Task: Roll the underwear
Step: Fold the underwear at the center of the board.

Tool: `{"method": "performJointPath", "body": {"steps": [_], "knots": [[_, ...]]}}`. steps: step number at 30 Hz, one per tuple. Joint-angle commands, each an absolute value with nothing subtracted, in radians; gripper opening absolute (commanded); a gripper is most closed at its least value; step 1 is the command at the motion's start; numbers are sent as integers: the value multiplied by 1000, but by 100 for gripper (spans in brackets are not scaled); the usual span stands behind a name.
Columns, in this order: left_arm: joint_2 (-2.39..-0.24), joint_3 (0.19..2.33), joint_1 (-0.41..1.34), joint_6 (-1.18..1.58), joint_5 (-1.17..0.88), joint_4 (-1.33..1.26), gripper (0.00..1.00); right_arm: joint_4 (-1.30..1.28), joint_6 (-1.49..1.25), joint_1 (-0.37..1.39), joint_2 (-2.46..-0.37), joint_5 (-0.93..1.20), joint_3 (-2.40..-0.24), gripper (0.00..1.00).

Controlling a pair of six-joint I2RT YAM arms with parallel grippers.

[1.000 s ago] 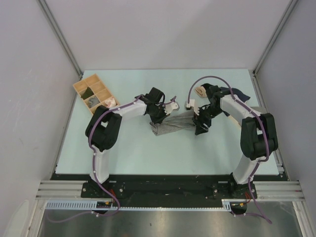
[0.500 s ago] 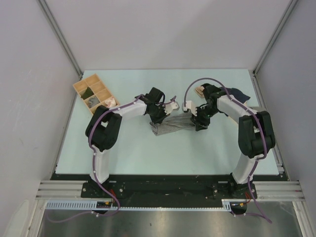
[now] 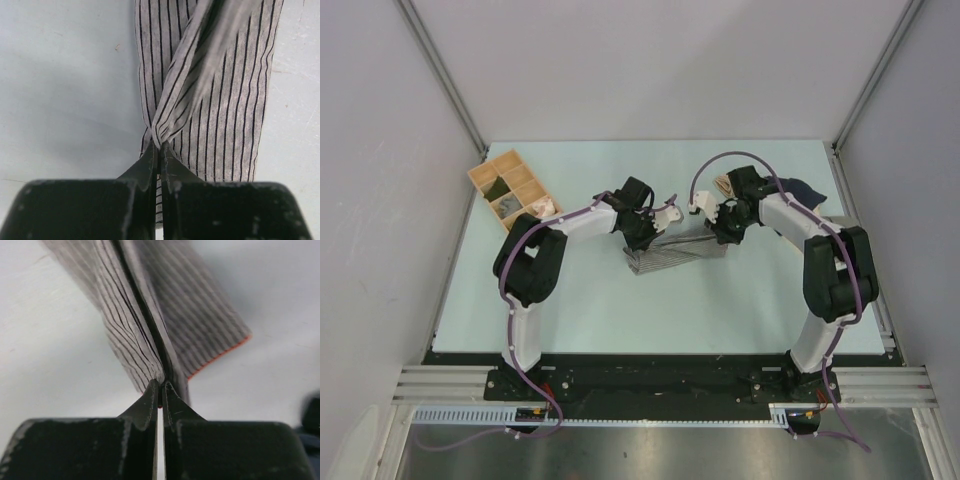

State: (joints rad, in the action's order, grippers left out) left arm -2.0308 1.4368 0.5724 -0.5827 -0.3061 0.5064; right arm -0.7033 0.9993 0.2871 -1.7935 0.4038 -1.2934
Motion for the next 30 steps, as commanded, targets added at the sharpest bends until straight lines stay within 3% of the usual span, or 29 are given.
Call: {"method": "performJointPath", "body": {"steps": [1,11,18,26,30], "knots": [[-2049,1445,561,-594,-291,594,0,-499,850,293,-1770,281,-1301,0],[-2051,1445,561,-588,-285,586,0,-342,796,325,-1836,129,-1305,0],[-2013,1445,561,-549,-273,539,1,-327,825,344,-1885,133,-1305,2],[-1807,1371,537,-420,-285,332,52,-354,813,342,-1910,179,-1316,3],[-1720,1324,523,-365,-281,250,61,-370,802,342,-1922,198,-1331,3]]}}
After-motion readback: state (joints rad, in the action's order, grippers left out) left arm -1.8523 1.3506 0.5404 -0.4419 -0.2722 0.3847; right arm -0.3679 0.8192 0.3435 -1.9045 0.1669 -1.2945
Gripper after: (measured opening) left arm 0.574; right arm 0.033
